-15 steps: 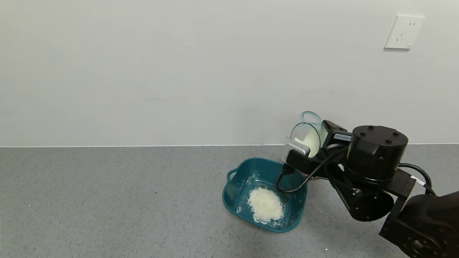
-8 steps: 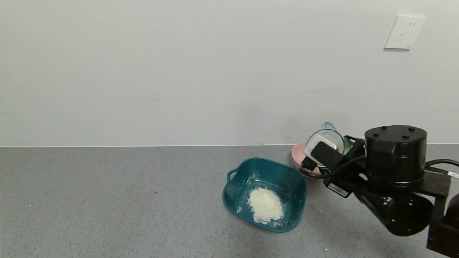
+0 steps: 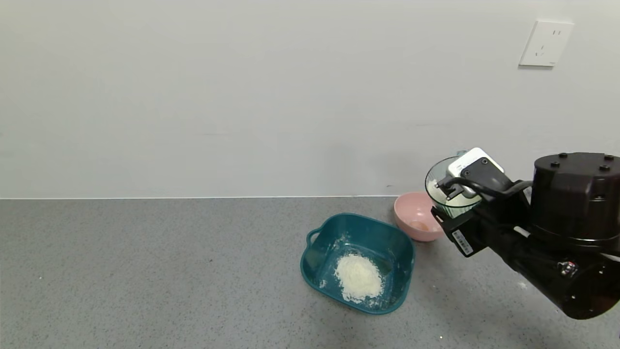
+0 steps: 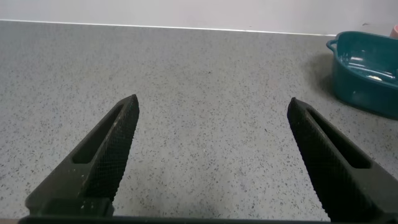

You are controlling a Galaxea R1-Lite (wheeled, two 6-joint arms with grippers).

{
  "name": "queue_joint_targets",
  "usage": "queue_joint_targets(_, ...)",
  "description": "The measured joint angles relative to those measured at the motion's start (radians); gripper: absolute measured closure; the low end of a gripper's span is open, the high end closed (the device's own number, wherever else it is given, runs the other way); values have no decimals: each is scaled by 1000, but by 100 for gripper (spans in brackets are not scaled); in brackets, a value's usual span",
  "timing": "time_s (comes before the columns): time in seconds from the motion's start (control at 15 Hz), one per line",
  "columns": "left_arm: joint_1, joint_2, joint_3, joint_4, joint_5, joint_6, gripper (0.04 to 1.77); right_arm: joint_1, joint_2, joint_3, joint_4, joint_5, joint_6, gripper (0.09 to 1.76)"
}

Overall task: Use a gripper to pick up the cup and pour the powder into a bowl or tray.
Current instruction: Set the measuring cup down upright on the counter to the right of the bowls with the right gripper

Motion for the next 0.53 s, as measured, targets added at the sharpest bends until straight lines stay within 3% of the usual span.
queue_joint_targets(0.53, 0, 0, 0, 0, 0, 0, 9, -7, -84, 16, 83, 125, 307, 50)
